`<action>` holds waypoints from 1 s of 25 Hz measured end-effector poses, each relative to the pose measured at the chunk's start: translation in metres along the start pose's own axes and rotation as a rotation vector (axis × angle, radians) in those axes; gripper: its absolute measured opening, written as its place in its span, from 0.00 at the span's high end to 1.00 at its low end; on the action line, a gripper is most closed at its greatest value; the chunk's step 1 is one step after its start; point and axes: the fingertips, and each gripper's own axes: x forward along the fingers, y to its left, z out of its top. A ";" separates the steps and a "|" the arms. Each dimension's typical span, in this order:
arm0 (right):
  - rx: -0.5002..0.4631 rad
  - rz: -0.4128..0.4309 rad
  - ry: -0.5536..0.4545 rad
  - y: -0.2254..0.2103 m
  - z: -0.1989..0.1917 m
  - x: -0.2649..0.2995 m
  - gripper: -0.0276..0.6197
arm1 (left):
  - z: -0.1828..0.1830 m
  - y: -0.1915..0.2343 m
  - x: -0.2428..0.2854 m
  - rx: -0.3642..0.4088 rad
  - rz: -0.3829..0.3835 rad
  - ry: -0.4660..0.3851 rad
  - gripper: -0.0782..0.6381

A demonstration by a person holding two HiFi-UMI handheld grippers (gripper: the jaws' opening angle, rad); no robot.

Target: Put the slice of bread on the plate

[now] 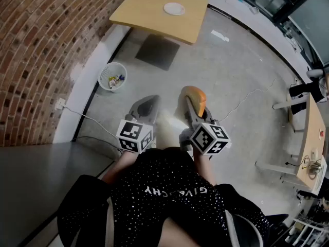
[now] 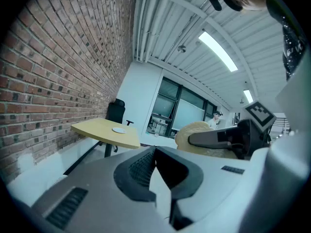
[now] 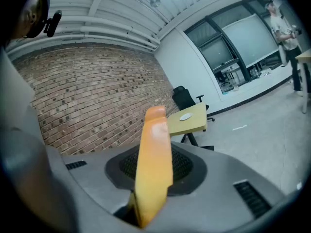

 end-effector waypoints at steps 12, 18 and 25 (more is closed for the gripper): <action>-0.001 0.030 0.023 -0.027 0.047 0.079 0.80 | 0.032 0.047 0.075 0.002 0.042 0.002 0.88; 0.000 0.044 0.022 -0.052 0.077 0.123 0.80 | 0.048 0.063 0.126 0.013 0.041 0.003 0.88; 0.013 0.069 0.027 -0.081 0.107 0.170 0.80 | 0.066 0.086 0.176 0.019 0.077 -0.007 0.88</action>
